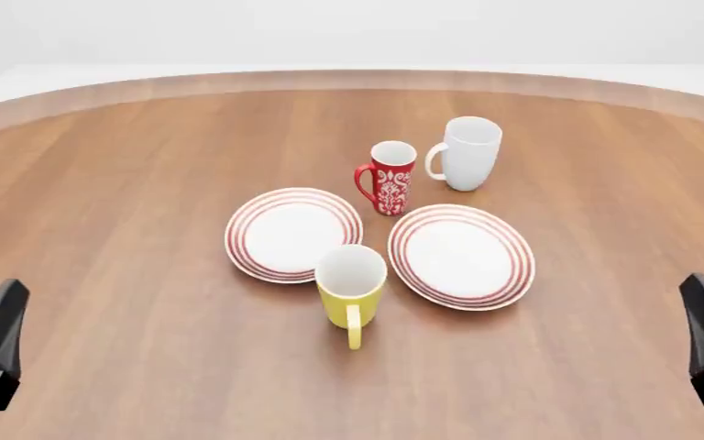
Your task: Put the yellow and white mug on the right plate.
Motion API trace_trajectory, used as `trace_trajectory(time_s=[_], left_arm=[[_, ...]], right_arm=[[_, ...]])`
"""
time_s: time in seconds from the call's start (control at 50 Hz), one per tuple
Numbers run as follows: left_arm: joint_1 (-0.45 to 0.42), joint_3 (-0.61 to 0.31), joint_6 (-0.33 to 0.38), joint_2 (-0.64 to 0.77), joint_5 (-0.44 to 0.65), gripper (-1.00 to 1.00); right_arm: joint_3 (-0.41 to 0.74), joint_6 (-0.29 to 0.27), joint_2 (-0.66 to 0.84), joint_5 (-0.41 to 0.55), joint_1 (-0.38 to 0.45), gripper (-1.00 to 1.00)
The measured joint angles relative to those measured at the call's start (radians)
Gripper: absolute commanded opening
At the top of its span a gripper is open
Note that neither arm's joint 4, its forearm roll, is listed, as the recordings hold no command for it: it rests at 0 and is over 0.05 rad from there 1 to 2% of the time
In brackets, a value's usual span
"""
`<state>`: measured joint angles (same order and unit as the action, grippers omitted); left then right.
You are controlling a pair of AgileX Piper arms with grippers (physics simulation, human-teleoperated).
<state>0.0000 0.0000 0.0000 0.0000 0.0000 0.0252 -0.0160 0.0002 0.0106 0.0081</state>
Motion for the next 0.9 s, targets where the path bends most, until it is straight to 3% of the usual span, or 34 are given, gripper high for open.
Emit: trace_trajectory(time_s=[0.16, 0.4, 0.64, 0.9], left_arm=[[0.000, 0.000, 0.000, 0.000, 0.000, 1.00], [0.000, 0.000, 0.000, 0.000, 0.000, 1.00], [0.000, 0.000, 0.000, 0.000, 0.000, 1.00], [0.000, 0.000, 0.000, 0.000, 0.000, 1.00]], right_arm=[[0.033, -0.029, 0.000, -0.004, 0.011, 1.00], [0.044, -0.023, 0.000, -0.031, -0.019, 1.00], [0.166, 0.008, 0.056, 0.105, 0.051, 1.00], [0.344, 0.089, 0.198, 0.209, 0.163, 1.00]])
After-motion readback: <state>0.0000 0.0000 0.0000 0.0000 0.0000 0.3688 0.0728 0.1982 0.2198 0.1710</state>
